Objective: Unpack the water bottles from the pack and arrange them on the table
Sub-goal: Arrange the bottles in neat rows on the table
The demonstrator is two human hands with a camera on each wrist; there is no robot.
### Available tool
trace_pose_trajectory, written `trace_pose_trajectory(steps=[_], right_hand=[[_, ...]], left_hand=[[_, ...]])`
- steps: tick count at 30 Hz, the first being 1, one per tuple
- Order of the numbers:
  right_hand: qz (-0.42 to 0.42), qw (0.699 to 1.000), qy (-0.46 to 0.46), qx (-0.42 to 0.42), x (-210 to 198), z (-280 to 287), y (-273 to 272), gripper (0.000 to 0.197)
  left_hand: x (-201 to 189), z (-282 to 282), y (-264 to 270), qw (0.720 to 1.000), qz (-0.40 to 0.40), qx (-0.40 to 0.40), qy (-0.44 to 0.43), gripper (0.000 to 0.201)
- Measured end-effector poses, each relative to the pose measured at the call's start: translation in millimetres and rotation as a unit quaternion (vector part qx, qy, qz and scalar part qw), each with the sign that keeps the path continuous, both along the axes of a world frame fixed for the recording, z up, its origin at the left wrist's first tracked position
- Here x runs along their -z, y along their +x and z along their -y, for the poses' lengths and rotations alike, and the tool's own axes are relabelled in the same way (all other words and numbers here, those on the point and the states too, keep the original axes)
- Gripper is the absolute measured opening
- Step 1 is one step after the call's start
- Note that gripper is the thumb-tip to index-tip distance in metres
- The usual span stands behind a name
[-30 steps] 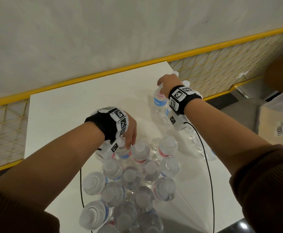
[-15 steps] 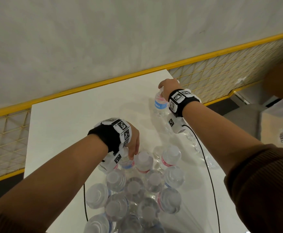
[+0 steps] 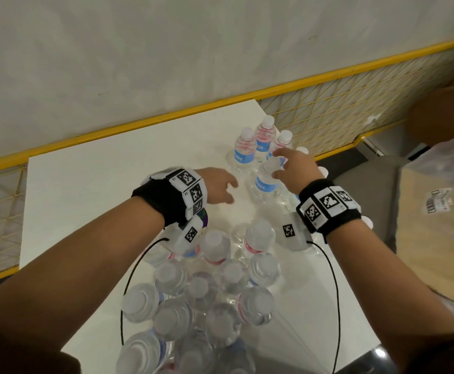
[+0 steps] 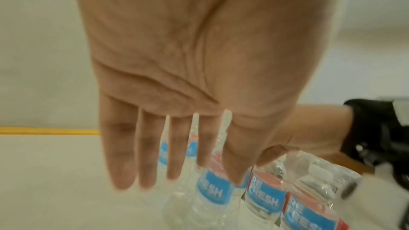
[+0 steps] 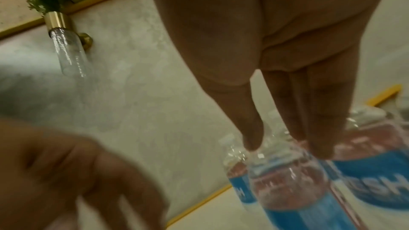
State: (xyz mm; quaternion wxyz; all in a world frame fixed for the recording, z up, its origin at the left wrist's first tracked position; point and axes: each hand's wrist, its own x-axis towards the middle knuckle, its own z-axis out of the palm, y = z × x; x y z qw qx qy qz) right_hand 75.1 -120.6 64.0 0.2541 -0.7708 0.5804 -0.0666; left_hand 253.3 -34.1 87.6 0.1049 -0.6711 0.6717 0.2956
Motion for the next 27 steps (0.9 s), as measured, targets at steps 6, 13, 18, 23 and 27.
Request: trace_pose_trajectory(steps=[6, 13, 18, 23, 27], right_hand=[[0.086, 0.996, -0.002, 0.033, -1, -22, -9, 0.041], [0.055, 0.985, 0.106, -0.125, 2, -82, -39, 0.015], [0.057, 0.992, 0.086, -0.077, 6, -74, -42, 0.033], [0.064, 0.994, 0.07, -0.051, 7, -44, -32, 0.057], [0.027, 0.993, 0.097, -0.069, 20, -41, -31, 0.051]], left_hand=[[6, 27, -25, 0.988, -0.09, -0.033, -0.124, 0.061], [12, 39, -40, 0.992, -0.05, 0.035, -0.106, 0.065], [0, 34, -47, 0.994, -0.056, 0.042, -0.086, 0.062], [-1, 36, -45, 0.99, -0.044, 0.063, -0.119, 0.058], [6, 40, -46, 0.988, -0.025, 0.099, -0.12, 0.054]])
